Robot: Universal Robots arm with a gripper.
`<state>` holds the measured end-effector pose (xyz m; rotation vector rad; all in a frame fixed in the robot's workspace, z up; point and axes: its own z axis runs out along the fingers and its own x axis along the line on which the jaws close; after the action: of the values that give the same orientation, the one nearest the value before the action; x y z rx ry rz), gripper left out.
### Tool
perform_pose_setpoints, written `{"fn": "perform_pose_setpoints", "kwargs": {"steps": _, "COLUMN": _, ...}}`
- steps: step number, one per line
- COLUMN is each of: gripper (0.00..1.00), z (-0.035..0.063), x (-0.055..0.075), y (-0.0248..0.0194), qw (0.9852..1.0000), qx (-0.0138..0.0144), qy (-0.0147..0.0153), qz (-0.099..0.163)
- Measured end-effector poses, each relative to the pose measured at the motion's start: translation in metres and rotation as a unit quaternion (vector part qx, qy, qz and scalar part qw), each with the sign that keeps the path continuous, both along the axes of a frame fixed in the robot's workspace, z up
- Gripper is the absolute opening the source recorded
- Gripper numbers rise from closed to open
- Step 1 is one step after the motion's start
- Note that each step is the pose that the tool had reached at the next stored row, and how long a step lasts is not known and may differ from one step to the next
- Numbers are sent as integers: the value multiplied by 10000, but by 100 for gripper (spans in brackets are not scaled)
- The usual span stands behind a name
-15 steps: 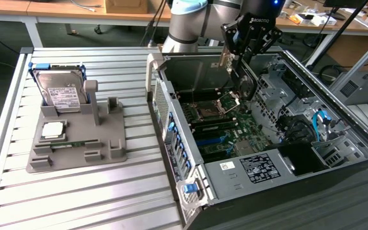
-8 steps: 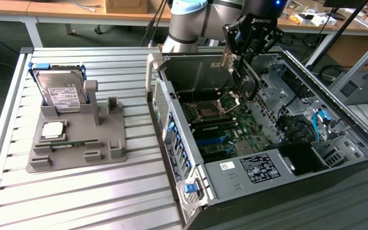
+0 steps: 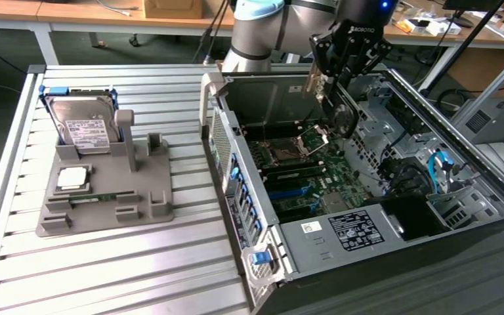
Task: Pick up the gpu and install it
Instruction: 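Pick up the gpu and move the gpu toward the slot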
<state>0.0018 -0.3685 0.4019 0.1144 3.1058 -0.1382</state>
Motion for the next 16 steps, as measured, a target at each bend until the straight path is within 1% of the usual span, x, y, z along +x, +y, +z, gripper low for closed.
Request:
{"fn": "perform_pose_setpoints", "kwargs": {"steps": 10, "gripper": 27, "z": -20, "x": 87, "y": 0, "qw": 10000, "qx": -33, "qy": 0, "qz": 0}}
{"fn": "perform_pose_setpoints", "kwargs": {"steps": 16, "gripper": 27, "z": -56, "x": 117, "y": -2, "qw": 10000, "qx": -36, "qy": 0, "qz": 0}}
